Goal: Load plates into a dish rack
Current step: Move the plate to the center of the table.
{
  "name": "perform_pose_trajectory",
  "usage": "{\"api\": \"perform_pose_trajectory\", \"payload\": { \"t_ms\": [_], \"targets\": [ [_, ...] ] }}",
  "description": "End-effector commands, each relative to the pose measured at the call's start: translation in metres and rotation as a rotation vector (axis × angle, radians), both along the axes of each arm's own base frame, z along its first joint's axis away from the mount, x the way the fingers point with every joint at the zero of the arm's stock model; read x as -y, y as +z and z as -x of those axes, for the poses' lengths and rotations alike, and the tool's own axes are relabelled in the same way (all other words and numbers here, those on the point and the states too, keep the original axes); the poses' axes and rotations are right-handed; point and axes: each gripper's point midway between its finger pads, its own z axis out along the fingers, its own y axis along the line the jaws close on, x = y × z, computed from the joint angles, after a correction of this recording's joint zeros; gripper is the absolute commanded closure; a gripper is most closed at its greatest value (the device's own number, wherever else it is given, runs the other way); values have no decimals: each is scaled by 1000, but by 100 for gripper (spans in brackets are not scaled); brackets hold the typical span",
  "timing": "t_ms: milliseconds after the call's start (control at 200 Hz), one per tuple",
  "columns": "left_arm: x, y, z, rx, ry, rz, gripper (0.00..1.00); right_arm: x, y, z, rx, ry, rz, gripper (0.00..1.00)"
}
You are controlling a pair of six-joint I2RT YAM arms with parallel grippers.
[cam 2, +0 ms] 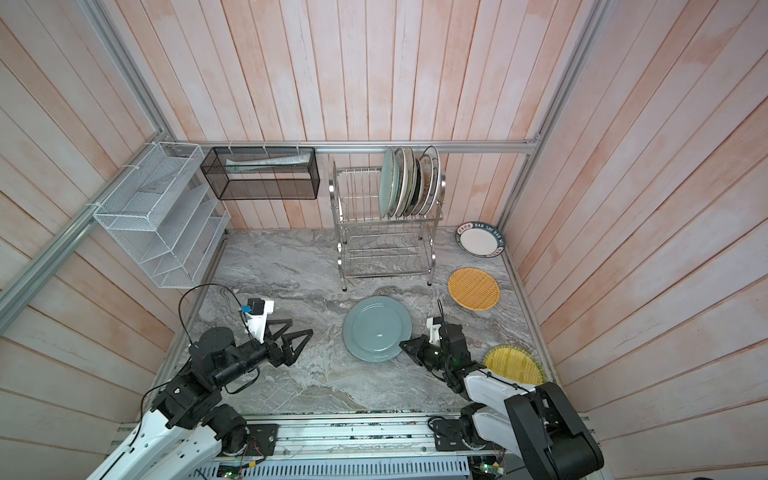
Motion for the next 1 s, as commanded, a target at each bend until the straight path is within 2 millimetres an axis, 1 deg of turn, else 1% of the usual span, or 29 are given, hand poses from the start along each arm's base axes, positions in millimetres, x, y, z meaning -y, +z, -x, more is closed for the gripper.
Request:
{"api": "perform_pose_trajectory", "payload": {
  "t_ms": [0,260,405,560,680,820,920,995],
  "targets": [
    [-1,-4,-3,-4,12,-13,0,2,-29,18,-60,75,96,100],
    [1,-11,-6,-34,17,-8,0,-4,-46,19,-123,138,102,100],
    [-1,-11,-6,-31,26,-7,0,-5,-52,15,-126,147,110,100],
    [-1,-12,-6,-34,32,-11,0,3,-59,9,-136,132,134,100],
    [-2,-12,-7,-34,38,-14,0,6,-62,5,-130,130,143,93],
    [-3,-13,-8,-35,42,-17,0,5,-64,1,-133,129,138,84],
    [-3,-13,-8,-35,43,-19,0,7,-63,-4,-135,102,108,76],
    [-4,-13,-8,-36,47,-19,0,11,-63,-8,-137,82,93,72]
  ]
}}
